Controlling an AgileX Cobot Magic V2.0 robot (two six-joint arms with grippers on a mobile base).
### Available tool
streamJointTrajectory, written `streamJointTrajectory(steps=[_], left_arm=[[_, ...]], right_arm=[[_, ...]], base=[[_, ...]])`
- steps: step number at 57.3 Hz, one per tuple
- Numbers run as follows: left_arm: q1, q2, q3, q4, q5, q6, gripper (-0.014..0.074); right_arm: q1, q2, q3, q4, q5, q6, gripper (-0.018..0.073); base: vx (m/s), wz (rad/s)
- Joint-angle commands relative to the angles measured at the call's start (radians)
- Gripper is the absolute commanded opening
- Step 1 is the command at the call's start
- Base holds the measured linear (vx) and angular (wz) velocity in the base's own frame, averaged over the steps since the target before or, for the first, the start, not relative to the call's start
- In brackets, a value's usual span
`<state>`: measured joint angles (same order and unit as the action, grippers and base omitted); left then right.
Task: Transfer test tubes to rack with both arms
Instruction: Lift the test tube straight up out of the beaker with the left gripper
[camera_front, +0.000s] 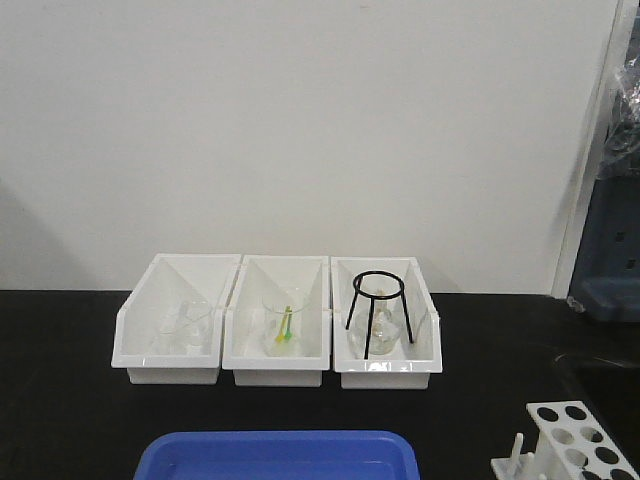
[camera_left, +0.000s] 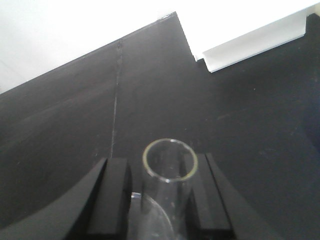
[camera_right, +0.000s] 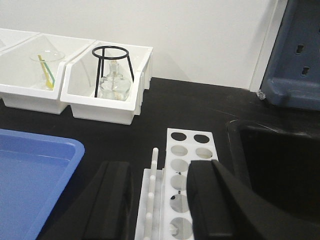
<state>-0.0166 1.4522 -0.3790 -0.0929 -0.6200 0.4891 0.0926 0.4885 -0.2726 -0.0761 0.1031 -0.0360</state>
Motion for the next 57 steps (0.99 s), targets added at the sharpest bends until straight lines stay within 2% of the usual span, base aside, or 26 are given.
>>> streamJointTrajectory(steps=[1, 17, 29, 50, 57], left_arm=[[-0.002, -0.024, -0.026, -0.008, -0.077, -0.001, 0.036], [-0.002, -0.024, -0.026, -0.008, -0.077, -0.001, 0.0287], [-0.002, -0.024, -0.026, -0.015, -0.077, -0.033, 0.0206], [-0.002, -0.024, -0.026, -0.016, -0.077, -0.035, 0.007], [-0.002, -0.024, -0.026, -0.07, -0.089, -0.035, 0.0013]], right_arm=[[-0.002, 0.009, -0.032, -0.005, -0.082, -0.002, 0.0351], [-0.002, 0.009, -0.032, -0.005, -0.082, -0.002, 0.0351], [-0.002, 0.009, -0.032, -0.005, -0.082, -0.002, 0.0351], [-0.002, 0.009, -0.032, -0.005, -0.082, -0.002, 0.0351], [-0.002, 0.009, -0.032, -0.005, -0.082, -0.002, 0.0351]], base=[[0.0, 0.0], [0.0, 0.0], [0.0, 0.0], [0.0, 0.0], [0.0, 0.0]])
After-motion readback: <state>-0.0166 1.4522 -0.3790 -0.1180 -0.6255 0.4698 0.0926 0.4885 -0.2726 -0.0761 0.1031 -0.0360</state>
